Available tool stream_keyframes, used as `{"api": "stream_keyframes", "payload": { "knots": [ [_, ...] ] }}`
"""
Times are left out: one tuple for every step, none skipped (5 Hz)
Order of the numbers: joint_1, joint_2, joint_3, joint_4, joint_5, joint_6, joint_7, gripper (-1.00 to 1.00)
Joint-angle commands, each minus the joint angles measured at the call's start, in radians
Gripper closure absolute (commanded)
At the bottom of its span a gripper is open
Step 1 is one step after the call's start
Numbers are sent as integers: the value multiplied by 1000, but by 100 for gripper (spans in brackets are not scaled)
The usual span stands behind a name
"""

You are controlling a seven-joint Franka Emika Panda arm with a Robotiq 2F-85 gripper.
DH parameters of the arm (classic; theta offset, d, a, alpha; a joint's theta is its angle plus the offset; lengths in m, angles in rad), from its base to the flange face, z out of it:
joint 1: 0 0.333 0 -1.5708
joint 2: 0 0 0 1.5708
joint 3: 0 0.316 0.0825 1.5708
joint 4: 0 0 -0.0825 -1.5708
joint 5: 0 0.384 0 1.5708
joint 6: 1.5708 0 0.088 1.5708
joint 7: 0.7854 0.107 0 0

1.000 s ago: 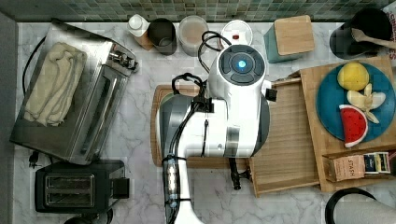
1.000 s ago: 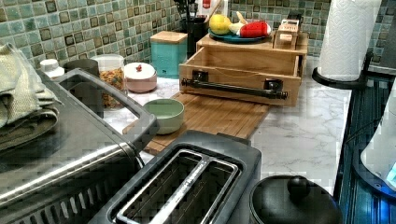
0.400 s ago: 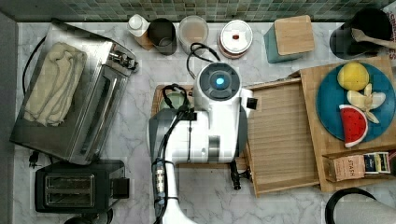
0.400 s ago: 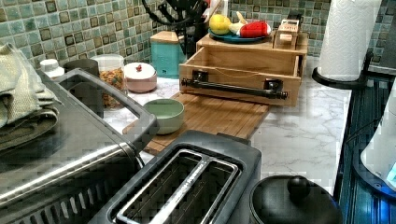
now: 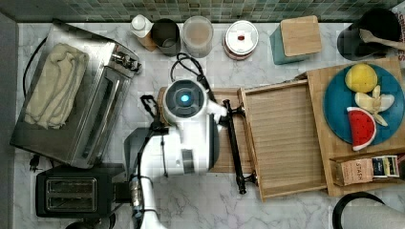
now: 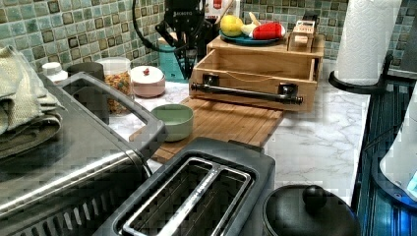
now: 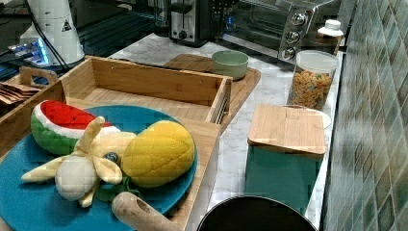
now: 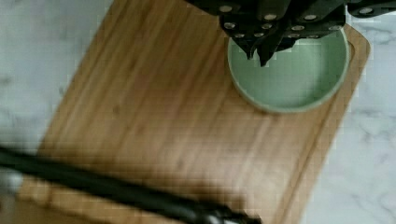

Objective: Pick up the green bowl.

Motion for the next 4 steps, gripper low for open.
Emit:
{"api": "stream_keyframes", "payload": {
  "knots": [
    [25, -43, 41, 11, 38, 3, 106, -100],
    [31, -62, 42, -48, -14, 81, 125, -100],
    [23, -67, 36, -69, -4, 106, 121, -100],
    [5, -49, 24, -56, 12, 74, 97, -100]
  ]
}}
